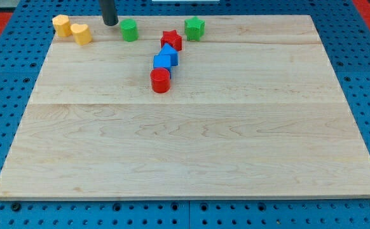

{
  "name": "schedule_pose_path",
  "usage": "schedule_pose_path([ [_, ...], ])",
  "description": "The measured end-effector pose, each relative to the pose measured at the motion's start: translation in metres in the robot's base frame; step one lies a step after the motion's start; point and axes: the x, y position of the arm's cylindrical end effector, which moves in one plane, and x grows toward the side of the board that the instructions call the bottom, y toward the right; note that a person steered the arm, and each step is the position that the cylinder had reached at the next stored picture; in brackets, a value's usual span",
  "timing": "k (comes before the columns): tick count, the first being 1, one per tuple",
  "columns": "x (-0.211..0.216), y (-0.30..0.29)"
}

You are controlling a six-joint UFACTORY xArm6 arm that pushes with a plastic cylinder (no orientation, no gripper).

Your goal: Place the green blocks in a diagonal line

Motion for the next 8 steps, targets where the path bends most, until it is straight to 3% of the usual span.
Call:
schedule_pose_path([
  [3,0.003,-0.004],
  [4,0.020,0.029],
  [6,-0.009,0.070],
  [7,0.017,0.095],
  [8,0.025,0.053],
])
